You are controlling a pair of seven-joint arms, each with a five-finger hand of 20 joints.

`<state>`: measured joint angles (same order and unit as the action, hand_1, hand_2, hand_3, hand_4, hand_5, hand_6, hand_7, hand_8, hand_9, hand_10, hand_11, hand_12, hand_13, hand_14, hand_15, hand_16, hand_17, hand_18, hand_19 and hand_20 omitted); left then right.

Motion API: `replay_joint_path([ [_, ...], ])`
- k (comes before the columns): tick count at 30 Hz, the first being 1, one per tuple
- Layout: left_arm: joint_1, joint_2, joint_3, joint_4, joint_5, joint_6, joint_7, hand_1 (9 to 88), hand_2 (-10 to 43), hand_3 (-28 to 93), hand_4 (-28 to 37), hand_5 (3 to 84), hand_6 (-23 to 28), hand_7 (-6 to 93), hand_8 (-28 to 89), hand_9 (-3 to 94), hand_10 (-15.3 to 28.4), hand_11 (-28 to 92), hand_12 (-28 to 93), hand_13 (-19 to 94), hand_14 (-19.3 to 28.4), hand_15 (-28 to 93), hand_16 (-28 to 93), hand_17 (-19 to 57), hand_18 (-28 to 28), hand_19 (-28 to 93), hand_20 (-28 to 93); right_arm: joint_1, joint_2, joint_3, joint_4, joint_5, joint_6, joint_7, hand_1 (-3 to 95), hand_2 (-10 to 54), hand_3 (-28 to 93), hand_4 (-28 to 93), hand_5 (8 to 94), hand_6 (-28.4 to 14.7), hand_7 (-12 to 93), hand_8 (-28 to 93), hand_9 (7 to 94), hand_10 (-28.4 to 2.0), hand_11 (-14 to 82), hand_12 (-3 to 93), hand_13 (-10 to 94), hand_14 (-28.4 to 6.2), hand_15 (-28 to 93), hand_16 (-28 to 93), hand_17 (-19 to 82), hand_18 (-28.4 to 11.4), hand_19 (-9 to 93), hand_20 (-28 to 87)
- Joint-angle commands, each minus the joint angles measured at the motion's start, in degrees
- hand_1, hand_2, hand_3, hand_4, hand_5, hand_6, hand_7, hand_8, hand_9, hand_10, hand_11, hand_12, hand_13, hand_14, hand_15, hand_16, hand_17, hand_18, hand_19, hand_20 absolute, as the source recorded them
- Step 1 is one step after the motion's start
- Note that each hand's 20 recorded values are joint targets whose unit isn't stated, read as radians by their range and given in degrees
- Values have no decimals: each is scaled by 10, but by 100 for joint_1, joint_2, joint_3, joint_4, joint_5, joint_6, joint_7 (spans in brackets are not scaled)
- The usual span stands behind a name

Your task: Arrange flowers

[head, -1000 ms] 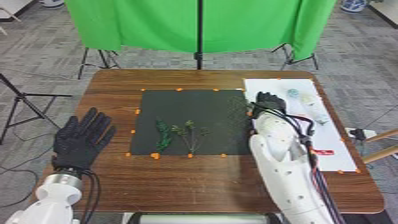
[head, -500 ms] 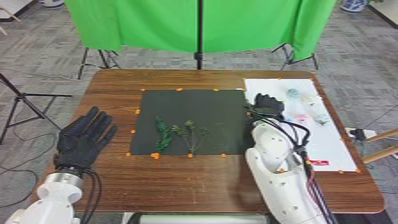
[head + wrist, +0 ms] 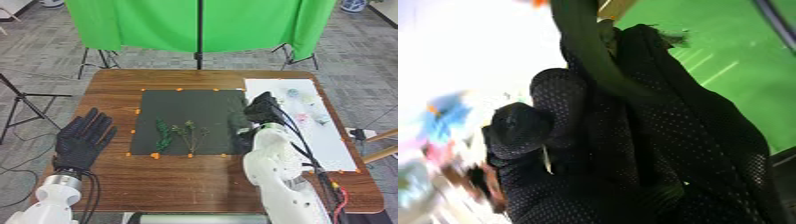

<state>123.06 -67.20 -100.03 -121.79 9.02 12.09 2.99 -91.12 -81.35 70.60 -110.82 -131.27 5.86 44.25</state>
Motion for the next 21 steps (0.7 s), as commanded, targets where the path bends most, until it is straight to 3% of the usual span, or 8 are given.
replay_joint_path([
  [1,6,41,34,60,-103,-15,-17,381,94,723,-185,458,80,158,-92,389,139,199,132,295,140,396,-57,-37,131,314,155,-362,-457,-306,-112,595,-125,278,676,-95,680,-271,780,-17,364,201,871,-100,151,489,663,-126,622,540,348,-282,890,581],
  [6,-35,53,97,76,-118,1,-37,374,101,720,-197,459,81,154,-91,390,140,198,133,295,141,394,-56,-38,131,314,156,-451,-670,-417,89,310,86,428,673,-95,685,-270,771,-15,381,192,870,-99,154,485,660,-127,629,532,348,-279,891,575],
  [16,16,34,53,65,-158,16,36,357,112,719,-212,459,82,148,-89,390,140,196,134,295,142,391,-54,-38,131,311,156,-468,-799,-339,464,6,11,495,669,-95,689,-270,753,-15,406,177,862,-101,159,477,657,-130,641,523,350,-279,898,564],
  [21,84,15,35,40,-234,25,94,349,117,720,-221,458,82,149,-88,390,140,195,134,295,143,392,-53,-38,131,310,157,-633,-726,-309,242,206,-139,500,607,-95,692,-257,728,-53,316,111,837,-124,139,419,639,-153,665,467,352,-281,906,532],
])
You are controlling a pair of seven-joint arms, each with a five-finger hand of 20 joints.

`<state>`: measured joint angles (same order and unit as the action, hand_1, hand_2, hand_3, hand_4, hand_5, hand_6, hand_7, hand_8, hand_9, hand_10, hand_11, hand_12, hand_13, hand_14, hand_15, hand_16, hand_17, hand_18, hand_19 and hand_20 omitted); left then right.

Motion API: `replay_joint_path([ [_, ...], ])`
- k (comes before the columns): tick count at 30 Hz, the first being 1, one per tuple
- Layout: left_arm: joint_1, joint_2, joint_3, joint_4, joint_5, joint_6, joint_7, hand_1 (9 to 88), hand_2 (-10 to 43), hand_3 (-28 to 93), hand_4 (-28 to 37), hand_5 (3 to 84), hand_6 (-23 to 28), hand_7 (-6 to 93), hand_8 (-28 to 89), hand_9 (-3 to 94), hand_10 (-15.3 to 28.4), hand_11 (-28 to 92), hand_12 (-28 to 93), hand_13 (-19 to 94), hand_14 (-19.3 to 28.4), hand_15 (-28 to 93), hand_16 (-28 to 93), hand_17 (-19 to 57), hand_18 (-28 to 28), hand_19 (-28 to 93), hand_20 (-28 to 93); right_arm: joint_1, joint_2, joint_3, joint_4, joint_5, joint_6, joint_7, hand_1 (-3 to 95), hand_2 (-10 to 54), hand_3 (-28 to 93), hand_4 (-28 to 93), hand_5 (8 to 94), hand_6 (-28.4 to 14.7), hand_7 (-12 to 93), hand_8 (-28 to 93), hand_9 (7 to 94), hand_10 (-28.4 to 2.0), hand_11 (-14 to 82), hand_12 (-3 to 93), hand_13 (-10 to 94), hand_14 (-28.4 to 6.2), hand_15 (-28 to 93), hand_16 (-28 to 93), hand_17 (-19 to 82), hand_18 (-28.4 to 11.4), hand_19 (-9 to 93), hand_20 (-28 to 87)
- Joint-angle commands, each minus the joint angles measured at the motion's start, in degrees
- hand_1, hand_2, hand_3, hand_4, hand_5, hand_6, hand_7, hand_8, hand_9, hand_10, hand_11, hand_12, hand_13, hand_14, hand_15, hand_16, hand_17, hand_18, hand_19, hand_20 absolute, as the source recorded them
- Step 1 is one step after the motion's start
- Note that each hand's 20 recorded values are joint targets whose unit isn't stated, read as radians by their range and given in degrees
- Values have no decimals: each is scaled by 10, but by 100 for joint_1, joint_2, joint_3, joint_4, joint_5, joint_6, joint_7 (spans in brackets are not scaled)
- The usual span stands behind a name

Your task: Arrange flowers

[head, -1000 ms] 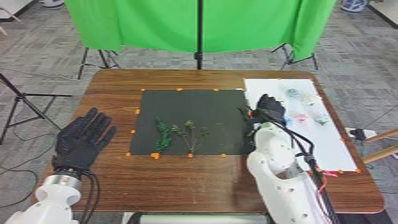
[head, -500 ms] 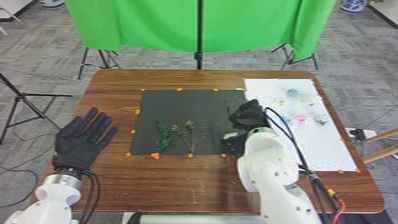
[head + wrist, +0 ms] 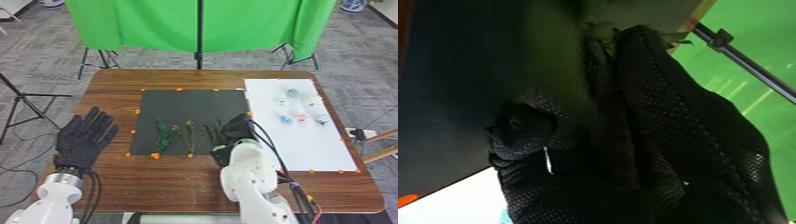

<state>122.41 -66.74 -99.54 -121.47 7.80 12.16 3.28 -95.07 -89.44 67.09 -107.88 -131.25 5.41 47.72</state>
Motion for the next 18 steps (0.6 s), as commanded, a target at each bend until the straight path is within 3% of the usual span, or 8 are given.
replay_joint_path([
  [1,156,-38,-21,7,-112,-7,65,347,117,721,-222,458,82,149,-88,389,139,195,134,295,143,392,-53,-38,131,310,157,-256,110,29,-74,183,-85,163,599,-95,694,-260,722,-57,298,99,833,-127,136,412,635,-155,666,453,351,-282,907,523],
  [4,151,-47,-28,7,-108,-15,66,346,118,721,-225,458,83,148,-88,388,140,194,134,294,143,391,-52,-38,131,310,158,-312,212,1,-163,163,-44,208,568,-95,710,-257,683,-70,221,31,798,-146,138,377,625,-153,650,420,346,-281,907,497],
  [7,175,-47,-47,-7,-124,27,79,343,120,722,-226,458,82,148,-88,388,141,192,134,294,143,390,-52,-38,132,310,158,-366,285,-29,-232,82,1,171,526,-95,752,-260,650,-82,205,-96,742,-173,215,306,611,-166,660,394,346,-283,914,477],
  [12,169,-68,-63,-7,-120,9,90,340,122,722,-227,458,83,148,-87,390,141,192,135,294,143,390,-51,-38,132,309,158,-396,423,-12,-360,0,47,132,486,-95,785,-253,620,-95,199,-105,682,-207,281,207,589,-188,686,329,346,-283,920,465],
  [18,193,-95,-90,-17,-116,24,112,339,123,724,-230,459,83,147,-87,389,141,193,135,294,144,389,-51,-37,132,309,158,-430,707,80,-486,-602,655,-288,471,-95,789,-244,593,-110,186,-104,641,-221,277,198,571,-196,697,306,348,-284,923,461],
])
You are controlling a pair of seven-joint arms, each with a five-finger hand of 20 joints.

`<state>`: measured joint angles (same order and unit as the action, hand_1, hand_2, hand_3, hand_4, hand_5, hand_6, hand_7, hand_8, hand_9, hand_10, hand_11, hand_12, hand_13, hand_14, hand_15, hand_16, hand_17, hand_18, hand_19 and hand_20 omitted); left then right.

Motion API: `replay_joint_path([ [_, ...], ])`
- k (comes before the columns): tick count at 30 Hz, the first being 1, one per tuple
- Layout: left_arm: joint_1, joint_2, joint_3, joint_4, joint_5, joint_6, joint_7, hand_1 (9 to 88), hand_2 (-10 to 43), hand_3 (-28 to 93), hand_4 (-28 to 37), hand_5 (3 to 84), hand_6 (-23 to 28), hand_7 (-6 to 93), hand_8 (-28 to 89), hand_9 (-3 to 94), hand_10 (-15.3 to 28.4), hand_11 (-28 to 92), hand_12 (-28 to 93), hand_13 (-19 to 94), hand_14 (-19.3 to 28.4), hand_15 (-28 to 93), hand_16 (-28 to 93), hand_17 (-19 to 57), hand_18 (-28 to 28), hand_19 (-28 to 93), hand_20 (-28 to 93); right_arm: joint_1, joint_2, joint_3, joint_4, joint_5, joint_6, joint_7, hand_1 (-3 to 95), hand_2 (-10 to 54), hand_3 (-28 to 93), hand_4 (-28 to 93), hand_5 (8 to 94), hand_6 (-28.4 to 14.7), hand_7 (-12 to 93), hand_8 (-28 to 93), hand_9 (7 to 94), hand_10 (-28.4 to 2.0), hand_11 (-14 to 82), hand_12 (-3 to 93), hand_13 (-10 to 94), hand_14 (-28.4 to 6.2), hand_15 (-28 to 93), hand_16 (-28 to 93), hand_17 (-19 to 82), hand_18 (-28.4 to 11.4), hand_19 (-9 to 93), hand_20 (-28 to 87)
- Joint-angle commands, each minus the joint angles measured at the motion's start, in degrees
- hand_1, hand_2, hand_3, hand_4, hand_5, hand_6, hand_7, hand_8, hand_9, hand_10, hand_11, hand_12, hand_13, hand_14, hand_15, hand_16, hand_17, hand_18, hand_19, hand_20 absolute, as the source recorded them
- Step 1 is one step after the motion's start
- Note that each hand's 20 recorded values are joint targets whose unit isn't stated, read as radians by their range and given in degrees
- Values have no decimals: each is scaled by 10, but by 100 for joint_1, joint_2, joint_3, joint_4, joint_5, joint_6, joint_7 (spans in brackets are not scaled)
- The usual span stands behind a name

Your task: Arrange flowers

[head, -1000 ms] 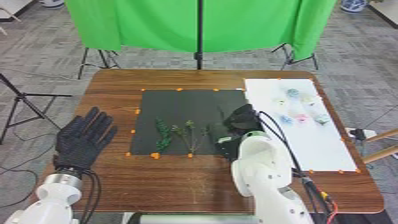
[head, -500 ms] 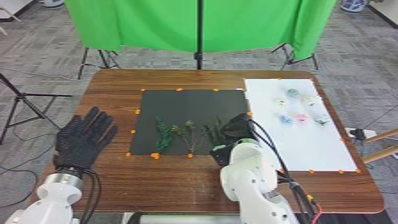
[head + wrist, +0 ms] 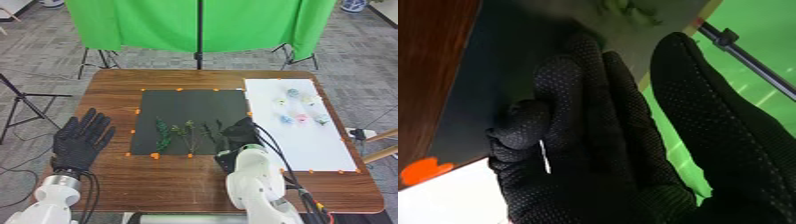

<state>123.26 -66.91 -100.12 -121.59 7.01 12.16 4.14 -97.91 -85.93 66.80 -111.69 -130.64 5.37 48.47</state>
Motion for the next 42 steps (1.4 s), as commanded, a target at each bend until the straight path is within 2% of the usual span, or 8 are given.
replay_joint_path([
  [1,100,-89,-29,0,-32,14,25,339,123,724,-230,459,83,147,-87,389,140,193,135,294,143,389,-51,-37,131,309,158,-136,400,184,-48,-682,989,-745,471,-95,790,-244,593,-110,186,-103,638,-222,278,197,570,-196,698,303,348,-284,922,460],
  [7,71,-98,-5,-2,4,-4,12,337,124,725,-233,459,82,148,-88,390,140,193,135,295,143,388,-51,-36,131,307,158,-47,703,1009,-79,-946,1027,-2265,503,-95,779,-272,596,-77,232,-126,633,-191,295,199,560,-157,665,377,336,-246,905,461],
  [10,86,-98,4,-10,-5,17,25,337,125,725,-234,459,82,148,-88,390,140,193,135,294,143,387,-51,-36,131,307,158,-24,785,1458,-127,-1396,38,-2410,509,-95,780,-278,577,-62,243,-132,597,-182,287,200,525,-150,640,375,304,-227,870,461],
  [12,84,-102,6,-14,-9,39,17,336,125,726,-234,458,82,148,-88,390,140,193,135,295,143,386,-50,-37,131,307,159,2,741,1761,-256,-1331,-875,-2203,488,-95,815,-279,544,-58,233,-135,529,-184,242,191,442,-167,624,251,272,-224,820,456],
  [17,101,-90,3,-17,2,41,8,336,126,726,-236,459,83,147,-88,390,140,191,135,295,144,387,-50,-37,132,307,159,-47,810,2072,-227,-1645,-1481,-2172,505,-95,825,-282,501,-55,213,-138,422,-186,156,157,312,-192,514,154,226,-234,767,442],
  [36,82,-139,108,-9,99,-32,-26,335,128,725,-239,457,82,145,-87,389,140,190,135,295,142,386,-50,-37,131,305,159,267,737,2130,999,-2429,-1861,-2356,563,-95,817,-283,499,-43,208,-137,431,-169,145,153,373,-162,449,161,237,-220,749,420],
  [40,130,-146,80,-37,113,-27,10,335,129,724,-240,457,82,145,-87,389,140,189,135,294,143,385,-50,-38,132,306,159,130,709,2097,949,-2355,-1602,-2363,621,-95,714,-283,555,-37,237,-137,544,-158,227,204,493,-111,505,321,267,-215,776,426],
  [42,135,-157,77,-27,113,-25,-3,335,129,724,-240,456,82,145,-86,388,140,189,135,294,143,385,-49,-38,132,305,159,70,709,2055,971,-2476,-1421,-2391,644,-95,666,-282,618,-25,281,-37,681,-124,163,358,570,-90,515,400,283,-214,783,437],
])
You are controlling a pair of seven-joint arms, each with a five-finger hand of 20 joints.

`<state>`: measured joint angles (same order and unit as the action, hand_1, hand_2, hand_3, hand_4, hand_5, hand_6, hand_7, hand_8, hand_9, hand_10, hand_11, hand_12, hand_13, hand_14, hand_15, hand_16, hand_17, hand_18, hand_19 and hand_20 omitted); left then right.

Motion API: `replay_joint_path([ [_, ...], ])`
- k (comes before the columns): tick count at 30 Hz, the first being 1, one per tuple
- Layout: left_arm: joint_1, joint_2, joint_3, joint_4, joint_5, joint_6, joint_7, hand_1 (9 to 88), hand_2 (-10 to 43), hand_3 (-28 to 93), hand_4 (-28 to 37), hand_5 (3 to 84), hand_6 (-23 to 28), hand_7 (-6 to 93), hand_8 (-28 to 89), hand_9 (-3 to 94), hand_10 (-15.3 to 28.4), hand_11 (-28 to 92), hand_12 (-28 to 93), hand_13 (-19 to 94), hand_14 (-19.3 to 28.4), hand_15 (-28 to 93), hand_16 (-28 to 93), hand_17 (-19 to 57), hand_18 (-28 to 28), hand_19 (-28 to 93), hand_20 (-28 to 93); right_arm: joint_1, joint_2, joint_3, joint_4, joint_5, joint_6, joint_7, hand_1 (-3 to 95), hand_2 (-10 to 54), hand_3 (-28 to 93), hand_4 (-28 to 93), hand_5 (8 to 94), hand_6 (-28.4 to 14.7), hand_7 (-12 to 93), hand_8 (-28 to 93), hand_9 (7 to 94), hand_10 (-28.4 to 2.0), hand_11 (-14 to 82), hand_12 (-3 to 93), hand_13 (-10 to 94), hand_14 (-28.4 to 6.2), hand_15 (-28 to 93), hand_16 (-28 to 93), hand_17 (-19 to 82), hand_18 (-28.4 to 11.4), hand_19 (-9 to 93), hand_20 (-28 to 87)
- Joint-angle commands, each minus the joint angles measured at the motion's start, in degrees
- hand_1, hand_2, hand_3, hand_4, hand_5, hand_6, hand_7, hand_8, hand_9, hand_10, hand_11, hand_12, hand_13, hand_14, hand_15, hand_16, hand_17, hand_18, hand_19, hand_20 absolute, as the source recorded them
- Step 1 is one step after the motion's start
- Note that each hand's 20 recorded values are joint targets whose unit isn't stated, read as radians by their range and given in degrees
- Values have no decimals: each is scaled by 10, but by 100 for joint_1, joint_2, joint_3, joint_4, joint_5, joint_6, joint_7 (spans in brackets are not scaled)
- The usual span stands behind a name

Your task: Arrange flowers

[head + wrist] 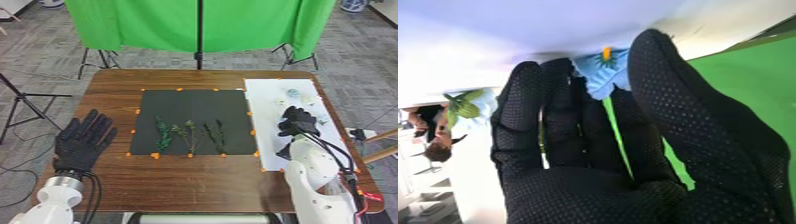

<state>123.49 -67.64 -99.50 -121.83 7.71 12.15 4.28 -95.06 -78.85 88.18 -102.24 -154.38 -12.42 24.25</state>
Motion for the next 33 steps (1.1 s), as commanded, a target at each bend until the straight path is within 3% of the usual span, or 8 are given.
replay_joint_path([
  [1,120,-92,14,-9,35,-14,-27,335,129,724,-240,456,82,145,-86,388,140,189,135,294,143,385,-49,-38,132,305,159,-242,-4,-82,28,-124,396,13,652,-95,645,-282,660,-20,326,16,742,-112,167,427,608,-87,531,436,294,-217,792,445],
  [5,124,-113,35,-11,36,-47,-43,335,129,724,-240,456,82,145,-87,389,140,188,135,294,143,385,-49,-38,132,305,159,-352,35,-84,-94,10,464,22,658,-95,646,-282,720,-12,387,59,803,-103,196,494,653,-93,554,474,318,-223,814,465],
  [10,145,-104,12,-18,41,-20,-24,334,128,727,-242,457,82,146,-87,389,141,188,135,294,143,384,-49,-38,132,305,159,-361,172,-306,-554,181,1180,-292,657,-95,670,-282,727,-14,398,60,815,-108,193,502,656,-92,552,482,321,-225,815,471],
  [14,125,-97,38,4,40,-6,-46,334,128,728,-244,457,82,145,-87,389,142,187,136,294,143,385,-49,-38,132,306,159,-8,99,-423,-999,423,634,-1120,652,-95,672,-283,715,-12,411,63,808,-109,192,509,651,-92,553,488,316,-219,813,472],
  [18,203,-89,16,-6,40,23,-29,334,128,728,-245,457,82,144,-86,389,142,188,136,294,143,385,-49,-38,132,305,159,494,-24,-1012,-1027,588,708,-1597,646,-95,678,-283,702,-10,428,62,801,-107,191,508,645,-86,548,493,310,-213,807,473],
  [27,226,-11,23,9,44,54,15,334,128,729,-246,458,82,146,-87,389,141,189,136,294,144,385,-49,-38,132,306,159,1581,-874,-2306,-106,-545,-202,-3452,622,-95,699,-282,678,-4,451,73,785,-103,191,501,629,-89,552,487,304,-211,801,476],
  [31,200,47,77,23,18,112,53,333,129,729,-247,458,82,146,-87,390,141,190,136,295,144,386,-49,-38,132,306,159,1656,-1093,-2710,218,-1168,-352,-3978,622,-95,699,-282,676,-3,456,71,785,-103,192,499,629,-89,554,489,304,-211,801,476],
  [33,176,69,77,35,40,124,69,334,130,728,-248,458,82,146,-87,390,142,189,135,294,145,386,-49,-38,132,307,159,1764,-1203,-2745,532,-2059,-274,-4678,622,-95,698,-283,677,-4,457,70,785,-102,194,499,628,-90,555,490,304,-211,801,477],
])
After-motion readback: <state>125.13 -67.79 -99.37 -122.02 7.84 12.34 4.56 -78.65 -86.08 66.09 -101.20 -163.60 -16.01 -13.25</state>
